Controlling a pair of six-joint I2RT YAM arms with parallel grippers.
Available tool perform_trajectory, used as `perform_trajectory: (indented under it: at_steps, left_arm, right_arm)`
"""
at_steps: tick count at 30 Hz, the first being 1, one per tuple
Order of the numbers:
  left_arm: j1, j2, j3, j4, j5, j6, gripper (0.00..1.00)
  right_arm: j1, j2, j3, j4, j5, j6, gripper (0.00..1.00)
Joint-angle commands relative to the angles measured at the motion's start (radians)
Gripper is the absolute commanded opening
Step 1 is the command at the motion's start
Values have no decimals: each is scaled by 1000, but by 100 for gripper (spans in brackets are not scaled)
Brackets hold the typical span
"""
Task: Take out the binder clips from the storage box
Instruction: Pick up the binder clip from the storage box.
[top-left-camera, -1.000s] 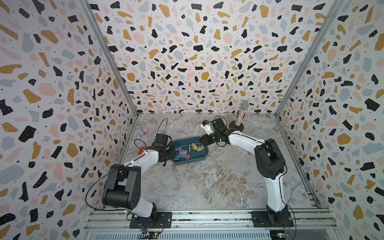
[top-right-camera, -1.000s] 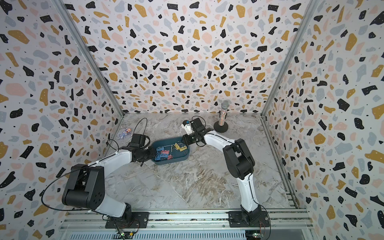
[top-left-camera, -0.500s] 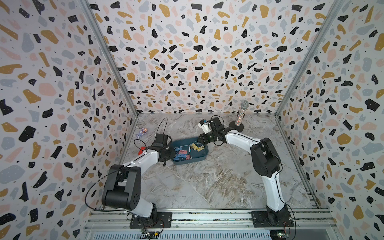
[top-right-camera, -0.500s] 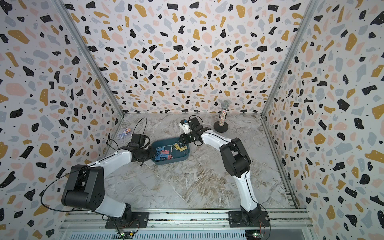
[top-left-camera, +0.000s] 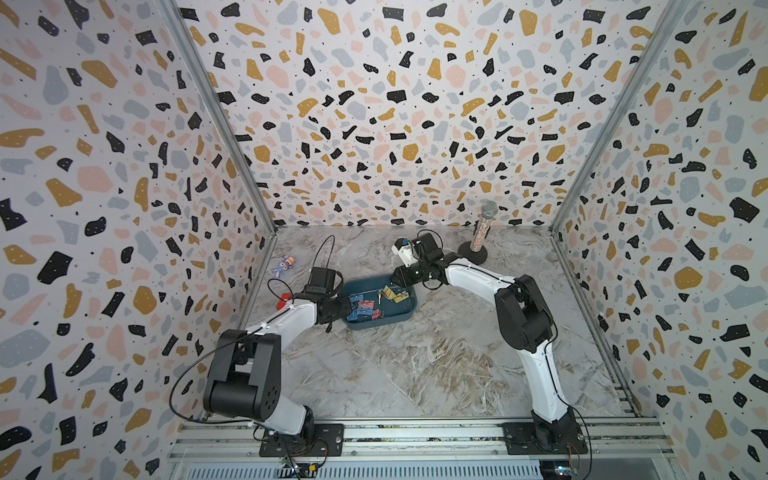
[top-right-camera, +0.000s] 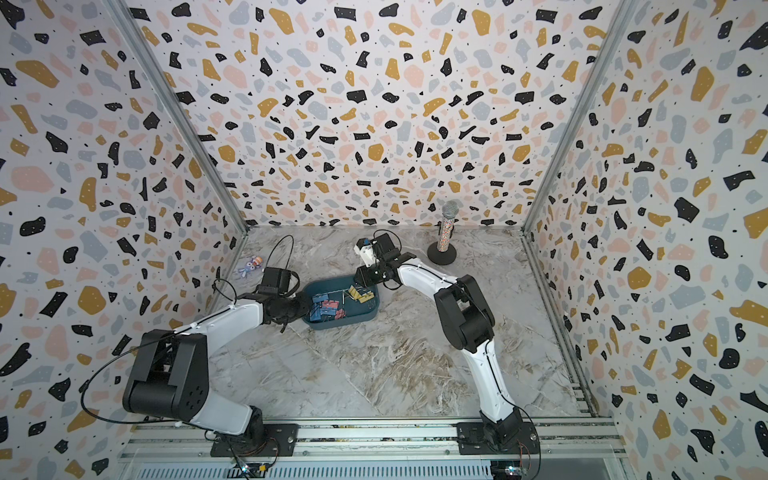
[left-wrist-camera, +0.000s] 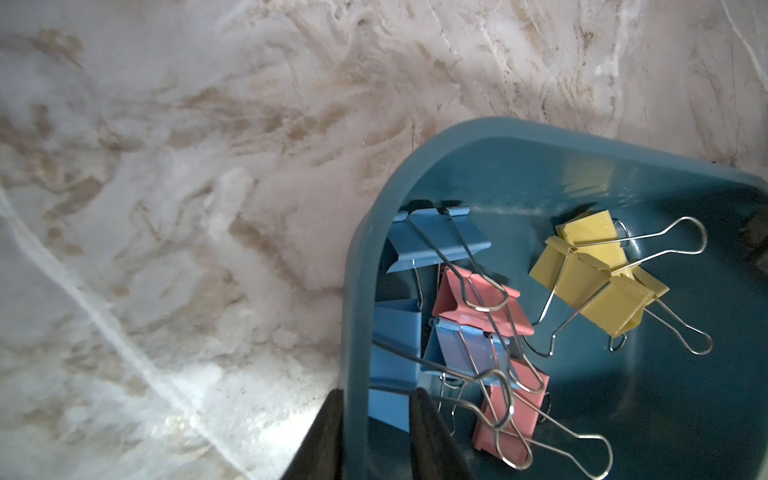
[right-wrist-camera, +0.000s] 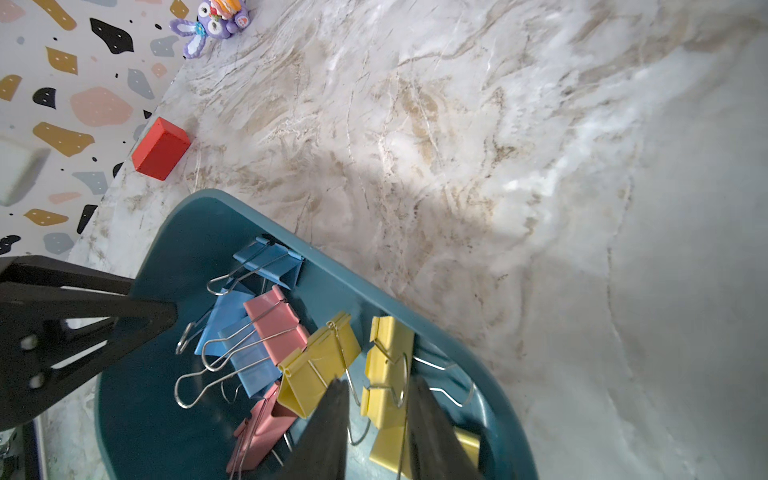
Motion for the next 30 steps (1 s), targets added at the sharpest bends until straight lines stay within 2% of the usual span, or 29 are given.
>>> perform_trajectory:
  at_steps: [1, 30]
  left_arm:
    - [5, -26, -11, 20, 9, 1, 29]
    - [5, -33, -16, 31, 21, -3, 29]
  right_arm:
    - [8, 0, 41, -52, 14, 0, 30]
    - [14, 64, 123, -127, 20, 1, 28]
